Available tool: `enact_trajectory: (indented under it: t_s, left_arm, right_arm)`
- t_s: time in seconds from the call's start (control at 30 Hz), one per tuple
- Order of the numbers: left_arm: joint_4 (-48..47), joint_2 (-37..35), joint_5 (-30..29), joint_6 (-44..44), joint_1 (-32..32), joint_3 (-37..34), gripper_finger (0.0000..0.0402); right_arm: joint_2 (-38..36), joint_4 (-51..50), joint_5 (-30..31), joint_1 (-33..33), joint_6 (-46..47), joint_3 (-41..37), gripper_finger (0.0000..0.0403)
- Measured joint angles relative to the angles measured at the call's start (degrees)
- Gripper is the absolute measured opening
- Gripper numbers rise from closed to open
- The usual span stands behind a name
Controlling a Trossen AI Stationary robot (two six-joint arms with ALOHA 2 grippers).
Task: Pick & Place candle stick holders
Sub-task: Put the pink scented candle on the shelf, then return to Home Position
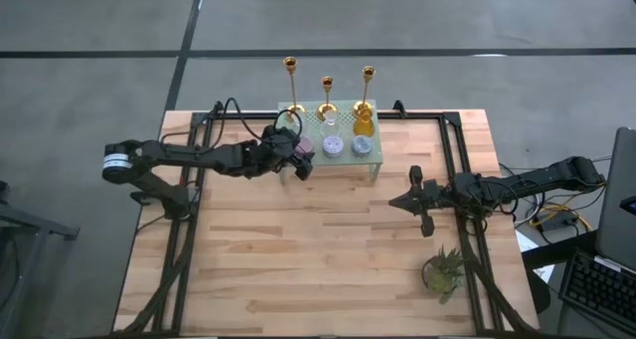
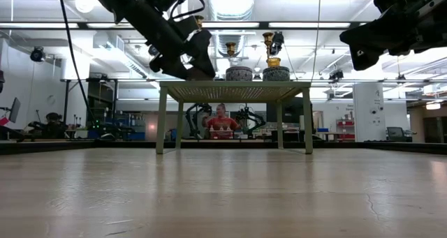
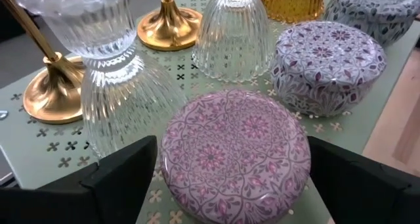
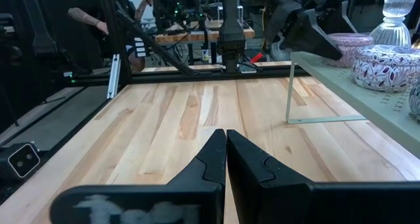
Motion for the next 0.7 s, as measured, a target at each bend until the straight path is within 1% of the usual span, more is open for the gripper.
enact_trajectory:
  t_s: [0.33, 0.7]
  left_arm:
    - [0.7, -1.55, -0.07, 1.54, 0.0, 0.82, 0.0383]
    - [0.76, -2.69, -0.04, 5.37, -0.02, 2.8, 0.0382]
  right_arm:
    - [0.02, 0.0, 0.0, 0.0, 0.0, 0.0, 0.0008]
    - [0.02, 0.0, -0.01, 0.0, 0.0, -0.01, 0.0008]
